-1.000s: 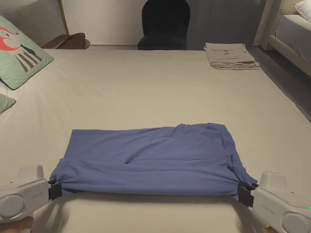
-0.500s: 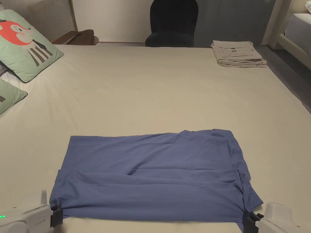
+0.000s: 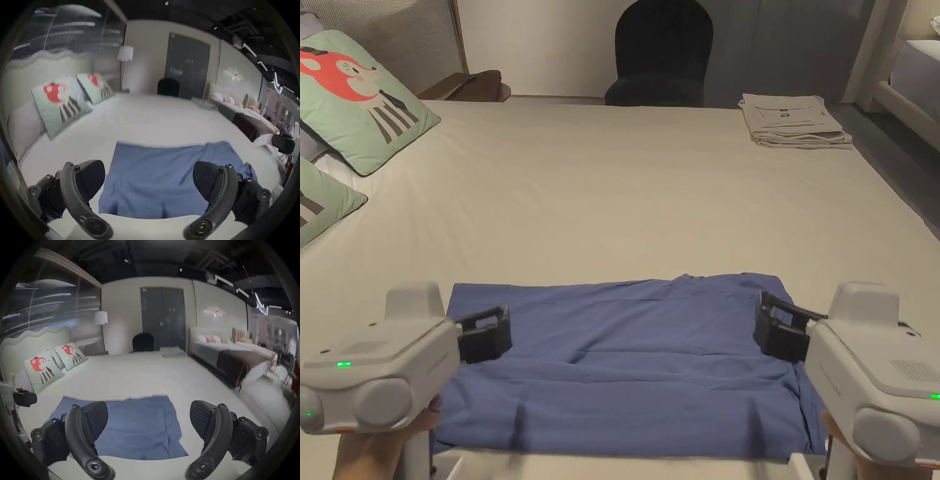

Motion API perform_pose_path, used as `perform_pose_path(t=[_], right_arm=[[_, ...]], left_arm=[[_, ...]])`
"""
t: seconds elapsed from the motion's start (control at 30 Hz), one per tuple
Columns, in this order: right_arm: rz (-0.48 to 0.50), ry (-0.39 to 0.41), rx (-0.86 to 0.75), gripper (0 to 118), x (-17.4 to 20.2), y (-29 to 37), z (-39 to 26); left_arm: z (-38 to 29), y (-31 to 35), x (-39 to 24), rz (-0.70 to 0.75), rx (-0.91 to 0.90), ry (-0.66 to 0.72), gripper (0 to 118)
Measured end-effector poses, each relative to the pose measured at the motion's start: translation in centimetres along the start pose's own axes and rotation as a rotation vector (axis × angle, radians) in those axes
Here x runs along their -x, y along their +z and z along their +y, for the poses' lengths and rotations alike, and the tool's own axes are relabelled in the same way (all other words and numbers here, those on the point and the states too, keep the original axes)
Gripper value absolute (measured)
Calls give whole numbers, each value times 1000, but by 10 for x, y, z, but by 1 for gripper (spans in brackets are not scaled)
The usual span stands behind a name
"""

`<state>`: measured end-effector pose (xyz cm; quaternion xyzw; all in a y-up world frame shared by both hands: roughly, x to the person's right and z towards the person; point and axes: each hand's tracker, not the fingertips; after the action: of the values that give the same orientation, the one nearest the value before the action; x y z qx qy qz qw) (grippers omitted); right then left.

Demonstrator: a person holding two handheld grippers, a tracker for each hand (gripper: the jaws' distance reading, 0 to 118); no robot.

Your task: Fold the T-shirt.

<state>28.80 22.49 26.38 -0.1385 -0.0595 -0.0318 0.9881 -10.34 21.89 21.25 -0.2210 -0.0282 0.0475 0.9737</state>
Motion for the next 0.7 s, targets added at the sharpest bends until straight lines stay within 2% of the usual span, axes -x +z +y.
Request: perform_pose_path(t=[0.17,0.23,0.27,0.33,0.37,0.4,0.43,0.57,0.7], right_arm=[[-14,46,-108,103,21,7,16],[-26,65,-137,95,26,9,17],[-36,80,-151,86,28,10,17],[-62,107,-181,52,32,12,16],[-62,116,-187,32,34,13,16],[-71,125,-192,5,35,13,16],[-67,133,-199,0,35,12,15],[-51,142,-212,0,34,6,15],[-45,138,-202,0,33,-2,16]], left_arm=[[13,6,-24,34,-213,-66,108],[13,9,-30,50,-272,-88,105],[10,10,-32,49,-298,-103,98],[5,12,-35,45,-335,-115,59],[4,11,-36,48,-330,-117,35],[2,7,-35,53,-322,-119,10],[1,4,-35,56,-315,-124,1],[-5,-4,-29,4,-292,-95,0],[1,-10,-30,10,-264,-86,0]])
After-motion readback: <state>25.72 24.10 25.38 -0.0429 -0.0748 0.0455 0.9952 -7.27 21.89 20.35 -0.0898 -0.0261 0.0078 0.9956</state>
